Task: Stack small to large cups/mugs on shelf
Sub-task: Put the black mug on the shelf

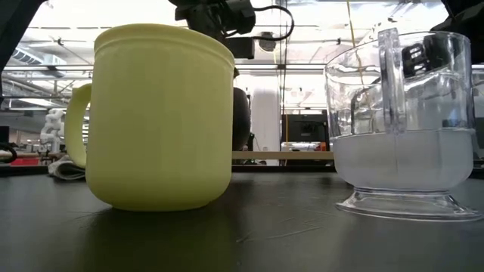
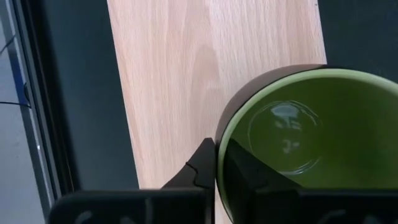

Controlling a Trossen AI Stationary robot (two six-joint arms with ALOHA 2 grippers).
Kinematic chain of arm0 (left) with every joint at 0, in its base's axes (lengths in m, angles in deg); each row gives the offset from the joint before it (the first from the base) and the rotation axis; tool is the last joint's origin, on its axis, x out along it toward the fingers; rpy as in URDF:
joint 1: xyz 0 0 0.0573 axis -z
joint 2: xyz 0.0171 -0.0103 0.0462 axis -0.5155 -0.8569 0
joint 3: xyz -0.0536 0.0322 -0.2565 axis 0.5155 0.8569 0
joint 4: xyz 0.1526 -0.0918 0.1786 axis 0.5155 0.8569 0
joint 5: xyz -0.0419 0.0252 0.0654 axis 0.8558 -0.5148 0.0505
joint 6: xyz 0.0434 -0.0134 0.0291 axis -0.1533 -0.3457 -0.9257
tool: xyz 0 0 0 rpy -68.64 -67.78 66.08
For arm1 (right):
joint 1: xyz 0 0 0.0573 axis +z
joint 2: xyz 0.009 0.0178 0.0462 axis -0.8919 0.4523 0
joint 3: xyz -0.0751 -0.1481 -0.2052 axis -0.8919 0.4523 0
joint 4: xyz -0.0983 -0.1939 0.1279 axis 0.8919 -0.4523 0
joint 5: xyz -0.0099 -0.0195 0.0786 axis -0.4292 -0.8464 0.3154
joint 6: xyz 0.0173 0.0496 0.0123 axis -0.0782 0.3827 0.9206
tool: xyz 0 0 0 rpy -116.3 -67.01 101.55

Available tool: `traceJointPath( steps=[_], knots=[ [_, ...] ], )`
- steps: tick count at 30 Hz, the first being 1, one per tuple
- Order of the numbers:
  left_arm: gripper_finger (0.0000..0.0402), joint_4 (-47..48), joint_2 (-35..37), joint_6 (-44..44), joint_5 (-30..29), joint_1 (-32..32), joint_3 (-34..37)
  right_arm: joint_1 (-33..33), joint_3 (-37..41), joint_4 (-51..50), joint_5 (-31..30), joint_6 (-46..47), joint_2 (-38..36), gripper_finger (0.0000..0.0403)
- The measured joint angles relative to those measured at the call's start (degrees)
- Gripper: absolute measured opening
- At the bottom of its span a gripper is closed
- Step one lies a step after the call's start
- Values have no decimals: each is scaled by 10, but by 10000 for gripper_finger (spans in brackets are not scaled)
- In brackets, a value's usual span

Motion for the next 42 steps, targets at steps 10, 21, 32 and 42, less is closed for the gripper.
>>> traceJointPath(
  steps=[10,21,32,42],
  knots=[
    [37,0,0,15,-5,0,0,0,0,0,0,4,0,0],
    [60,-6,0,24,-9,0,0,0,0,0,0,4,0,0],
    [63,-6,7,35,-9,5,0,0,0,0,0,4,0,0],
    [90,-6,9,41,-34,5,0,0,0,0,0,9,0,0]
  ],
)
